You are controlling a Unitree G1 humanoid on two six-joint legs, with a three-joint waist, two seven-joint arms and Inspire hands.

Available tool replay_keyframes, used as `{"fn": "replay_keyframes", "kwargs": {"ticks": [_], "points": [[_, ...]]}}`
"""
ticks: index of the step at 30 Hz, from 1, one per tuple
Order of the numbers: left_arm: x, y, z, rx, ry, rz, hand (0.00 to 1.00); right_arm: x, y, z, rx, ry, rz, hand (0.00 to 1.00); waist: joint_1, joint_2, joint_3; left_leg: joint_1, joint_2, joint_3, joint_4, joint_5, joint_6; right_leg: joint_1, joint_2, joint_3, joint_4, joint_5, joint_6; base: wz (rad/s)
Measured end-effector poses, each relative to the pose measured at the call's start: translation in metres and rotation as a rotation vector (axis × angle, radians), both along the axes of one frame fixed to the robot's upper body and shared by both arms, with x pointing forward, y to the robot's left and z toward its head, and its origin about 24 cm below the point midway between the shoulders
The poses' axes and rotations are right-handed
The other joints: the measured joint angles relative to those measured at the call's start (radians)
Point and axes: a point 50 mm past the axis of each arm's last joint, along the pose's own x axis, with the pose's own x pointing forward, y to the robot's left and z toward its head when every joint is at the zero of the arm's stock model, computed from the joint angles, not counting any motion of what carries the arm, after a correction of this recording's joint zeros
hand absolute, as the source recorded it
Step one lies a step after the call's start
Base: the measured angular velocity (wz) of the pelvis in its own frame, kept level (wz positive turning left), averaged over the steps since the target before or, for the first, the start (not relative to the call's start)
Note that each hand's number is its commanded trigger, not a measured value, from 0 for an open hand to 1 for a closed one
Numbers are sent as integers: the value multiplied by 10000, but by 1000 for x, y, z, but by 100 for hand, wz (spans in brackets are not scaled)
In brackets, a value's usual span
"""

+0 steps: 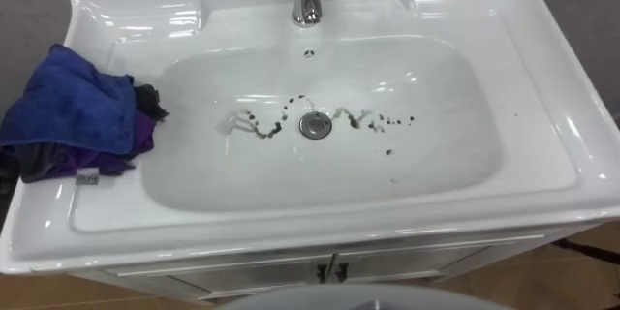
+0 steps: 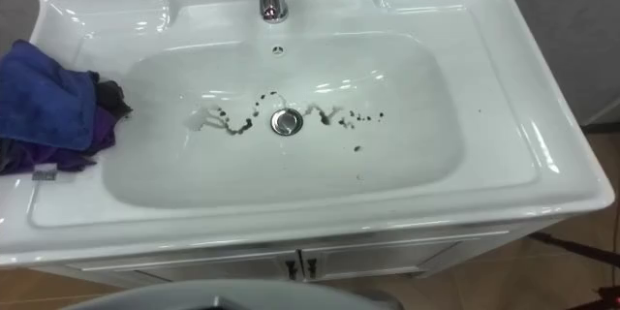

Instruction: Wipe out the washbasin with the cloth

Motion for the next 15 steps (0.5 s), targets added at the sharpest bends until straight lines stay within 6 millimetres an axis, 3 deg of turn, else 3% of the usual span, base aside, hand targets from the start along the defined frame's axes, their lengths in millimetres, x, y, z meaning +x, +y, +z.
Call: {"fn": "replay_keyframes", "kwargs": {"ticks": [15], "points": [[6,1,0,211,-176,-82,0,9,0,0,-124,-326,128,0,22,-36,20,-20,-2,33,-61,0,0,-59,12,37,-11,0,2,0]]}}
